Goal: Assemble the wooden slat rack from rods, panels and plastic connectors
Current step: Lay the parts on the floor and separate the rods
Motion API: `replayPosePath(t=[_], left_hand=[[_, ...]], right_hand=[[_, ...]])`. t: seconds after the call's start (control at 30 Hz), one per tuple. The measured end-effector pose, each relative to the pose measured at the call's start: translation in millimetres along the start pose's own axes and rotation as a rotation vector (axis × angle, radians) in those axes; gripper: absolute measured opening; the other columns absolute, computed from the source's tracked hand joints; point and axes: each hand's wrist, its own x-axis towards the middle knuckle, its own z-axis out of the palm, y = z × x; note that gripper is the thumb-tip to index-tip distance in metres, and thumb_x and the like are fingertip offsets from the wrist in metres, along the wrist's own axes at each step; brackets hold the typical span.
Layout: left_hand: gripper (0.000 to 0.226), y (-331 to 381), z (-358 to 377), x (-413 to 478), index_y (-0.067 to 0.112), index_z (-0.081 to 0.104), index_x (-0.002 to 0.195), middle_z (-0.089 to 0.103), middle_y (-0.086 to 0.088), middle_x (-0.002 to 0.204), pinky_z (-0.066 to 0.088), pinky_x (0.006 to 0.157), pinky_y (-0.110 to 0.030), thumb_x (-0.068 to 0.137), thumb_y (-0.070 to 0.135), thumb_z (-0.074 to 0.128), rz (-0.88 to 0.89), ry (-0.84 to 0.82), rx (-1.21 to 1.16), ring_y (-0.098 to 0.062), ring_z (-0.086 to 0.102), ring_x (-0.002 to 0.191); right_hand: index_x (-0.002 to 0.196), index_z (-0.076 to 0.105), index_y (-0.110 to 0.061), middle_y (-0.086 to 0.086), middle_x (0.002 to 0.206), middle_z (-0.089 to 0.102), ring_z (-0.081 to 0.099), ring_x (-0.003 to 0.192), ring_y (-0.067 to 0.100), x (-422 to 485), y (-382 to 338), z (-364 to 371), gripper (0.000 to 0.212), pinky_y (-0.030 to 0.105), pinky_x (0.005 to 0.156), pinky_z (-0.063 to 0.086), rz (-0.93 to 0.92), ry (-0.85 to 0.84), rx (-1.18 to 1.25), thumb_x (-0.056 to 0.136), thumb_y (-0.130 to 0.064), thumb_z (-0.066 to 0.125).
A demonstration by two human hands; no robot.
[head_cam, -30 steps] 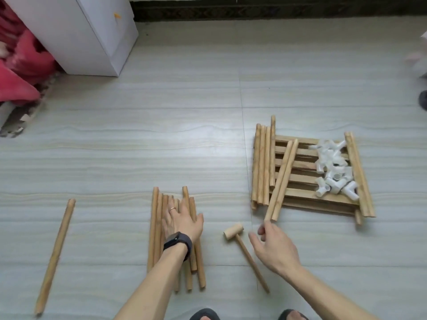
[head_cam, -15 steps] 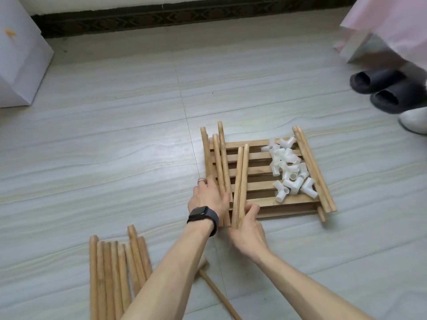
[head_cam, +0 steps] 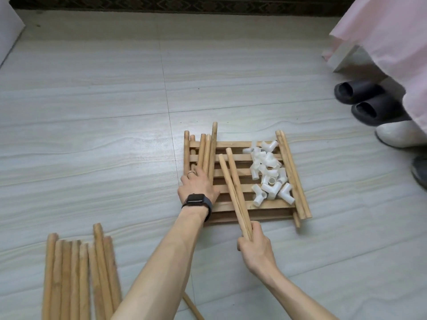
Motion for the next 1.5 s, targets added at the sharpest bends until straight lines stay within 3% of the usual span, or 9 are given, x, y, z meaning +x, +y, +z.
replayPosePath(t=[0.17, 0.4, 0.6, 0.77, 0.9, 1.03, 1.17, 1.37, 1.5], left_hand=[[0.041, -15, -4, -1, 0.009, 0.042, 0.124, 0.064, -0.011, 0.111, 0.048, 0.072, -0.037, 0.090, 0.028, 0.055, 0.052, -0.053, -0.097, -0.032, 0.059, 0.102], [0.037, -99, -43, -31, 0.022, 0.041, 0.118, 0.059, 0.000, 0.093, 0.054, 0.066, -0.038, 0.090, 0.037, 0.060, 0.058, -0.079, -0.522, -0.021, 0.061, 0.077], [0.035, -250, -59, -109, 0.022, 0.046, 0.103, 0.065, -0.004, 0.092, 0.055, 0.072, -0.036, 0.087, 0.044, 0.068, -0.221, 0.026, -0.698, -0.025, 0.070, 0.078], [0.026, -362, -44, -171, 0.021, 0.051, 0.099, 0.068, 0.000, 0.086, 0.047, 0.048, -0.024, 0.091, 0.040, 0.066, -0.519, 0.160, -0.817, -0.016, 0.068, 0.058], [0.028, -432, -26, -198, 0.020, 0.053, 0.107, 0.066, -0.002, 0.096, 0.053, 0.068, -0.031, 0.092, 0.038, 0.066, -0.697, 0.232, -0.816, -0.025, 0.068, 0.078], [0.022, -477, -8, -208, 0.024, 0.058, 0.102, 0.063, 0.005, 0.098, 0.040, 0.062, -0.024, 0.091, 0.041, 0.067, -0.753, 0.254, -0.718, -0.020, 0.059, 0.083], [0.026, -495, 1, -209, 0.020, 0.066, 0.093, 0.054, -0.005, 0.105, 0.044, 0.078, -0.028, 0.094, 0.046, 0.059, -0.798, 0.278, -0.573, -0.029, 0.061, 0.091], [0.048, -529, -12, -203, -0.002, 0.051, 0.126, 0.048, -0.019, 0.132, 0.041, 0.087, -0.040, 0.104, 0.040, 0.042, -0.868, 0.337, -0.278, -0.036, 0.047, 0.120], [0.057, -551, -21, -198, -0.007, 0.041, 0.137, 0.043, -0.025, 0.141, 0.041, 0.103, -0.048, 0.104, 0.040, 0.039, -0.923, 0.155, -0.266, -0.043, 0.045, 0.128]], right_hand=[[0.110, 0.045, -0.027, -0.002, 0.086, 0.059, 0.055, 0.079, 0.020, -2, -12, -24, 0.032, 0.032, 0.061, 0.040, -0.078, 0.025, 0.015, 0.083, -0.014, 0.056], [0.103, 0.047, -0.019, 0.000, 0.088, 0.059, 0.054, 0.075, 0.014, -19, -46, -34, 0.018, 0.029, 0.058, 0.040, -0.199, 0.011, -0.088, 0.087, -0.017, 0.056], [0.105, 0.051, -0.020, 0.002, 0.097, 0.067, 0.062, 0.088, 0.026, -65, -115, 12, 0.031, 0.036, 0.069, 0.042, -0.389, -0.212, -0.344, 0.096, -0.049, 0.054], [0.092, 0.048, -0.020, -0.001, 0.084, 0.064, 0.061, 0.077, 0.018, -113, -145, 87, 0.037, 0.030, 0.059, 0.040, -0.499, -0.360, -0.464, 0.094, -0.057, 0.055], [0.100, 0.050, -0.019, 0.001, 0.089, 0.066, 0.063, 0.084, 0.023, -138, -138, 167, 0.037, 0.031, 0.061, 0.040, -0.478, -0.474, -0.376, 0.096, -0.055, 0.054], [0.099, 0.050, -0.021, 0.001, 0.088, 0.066, 0.063, 0.081, 0.024, -157, -113, 228, 0.036, 0.032, 0.063, 0.046, -0.419, -0.514, -0.217, 0.095, -0.056, 0.057], [0.097, 0.048, -0.025, 0.004, 0.093, 0.070, 0.064, 0.087, 0.029, -171, -89, 263, 0.032, 0.034, 0.070, 0.044, -0.349, -0.527, -0.148, 0.094, -0.055, 0.059], [0.096, 0.045, -0.027, -0.005, 0.080, 0.069, 0.066, 0.070, 0.014, -186, -82, 286, 0.030, 0.024, 0.055, 0.044, -0.352, -0.553, -0.175, 0.095, -0.055, 0.056], [0.101, 0.040, -0.022, -0.003, 0.086, 0.065, 0.063, 0.070, 0.015, -194, -92, 302, 0.029, 0.024, 0.050, 0.039, -0.362, -0.577, -0.195, 0.101, -0.050, 0.049]])
